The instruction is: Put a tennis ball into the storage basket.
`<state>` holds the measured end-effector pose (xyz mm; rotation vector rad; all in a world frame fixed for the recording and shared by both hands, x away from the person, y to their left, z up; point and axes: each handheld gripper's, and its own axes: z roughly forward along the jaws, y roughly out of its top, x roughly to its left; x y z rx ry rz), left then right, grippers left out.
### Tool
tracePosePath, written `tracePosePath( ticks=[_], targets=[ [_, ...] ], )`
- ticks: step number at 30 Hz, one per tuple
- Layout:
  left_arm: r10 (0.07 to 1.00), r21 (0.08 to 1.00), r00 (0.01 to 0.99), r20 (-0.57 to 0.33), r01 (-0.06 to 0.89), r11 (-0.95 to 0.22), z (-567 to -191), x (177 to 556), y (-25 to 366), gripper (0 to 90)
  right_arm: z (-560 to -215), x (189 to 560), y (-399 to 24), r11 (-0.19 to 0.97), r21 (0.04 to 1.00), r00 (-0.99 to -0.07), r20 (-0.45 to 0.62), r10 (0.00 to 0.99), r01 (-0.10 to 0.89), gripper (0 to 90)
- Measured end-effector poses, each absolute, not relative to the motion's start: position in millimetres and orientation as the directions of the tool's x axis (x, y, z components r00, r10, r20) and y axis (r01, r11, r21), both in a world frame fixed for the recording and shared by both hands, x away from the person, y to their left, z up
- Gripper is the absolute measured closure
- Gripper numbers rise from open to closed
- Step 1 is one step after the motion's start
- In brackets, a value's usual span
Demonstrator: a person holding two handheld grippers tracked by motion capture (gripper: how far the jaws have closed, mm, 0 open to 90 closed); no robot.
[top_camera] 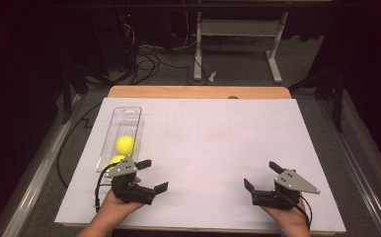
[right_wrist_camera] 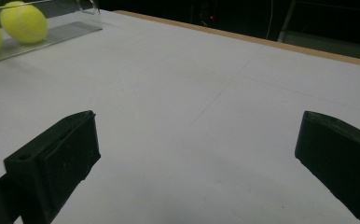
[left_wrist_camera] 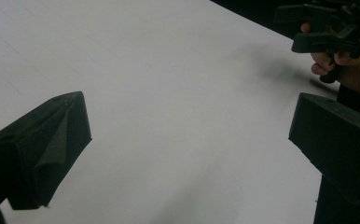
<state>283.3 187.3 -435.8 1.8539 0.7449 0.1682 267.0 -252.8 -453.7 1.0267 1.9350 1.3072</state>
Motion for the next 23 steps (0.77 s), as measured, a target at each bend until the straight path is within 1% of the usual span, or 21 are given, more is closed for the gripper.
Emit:
tracePosePath(
  ticks=[4,7,11,16,23],
  targets=[
    [0.581,0.887,0.787,-0.21,0.403,-0.225,-433.7,281.5,197.0,0.3,-453.7,266.8,-252.9,0.222,0.936,-0.532,-0.044,0.845,0.275,0.4],
    [0.606,0.88,0.769,-0.202,0.414,-0.232,-432.2,279.2,206.3,0.3,-453.3,266.2,-253.6,0.215,0.937,-0.527,-0.041,0.849,0.275,0.4],
    [0.638,0.888,0.747,-0.187,0.406,-0.214,-429.8,278.7,219.4,0.3,-452.2,265.4,-255.0,0.208,0.94,-0.522,-0.039,0.852,0.269,0.4],
    [0.661,0.893,0.721,-0.207,0.415,-0.173,-427.9,281.3,231.1,0.3,-451.3,265.1,-255.8,0.202,0.944,-0.522,-0.037,0.852,0.262,0.4],
    [0.665,0.883,0.716,-0.212,0.432,-0.184,-428.6,282.9,237.7,0.2,-450.7,265.5,-257.4,0.195,0.946,-0.52,-0.034,0.853,0.259,0.4]
  ],
)
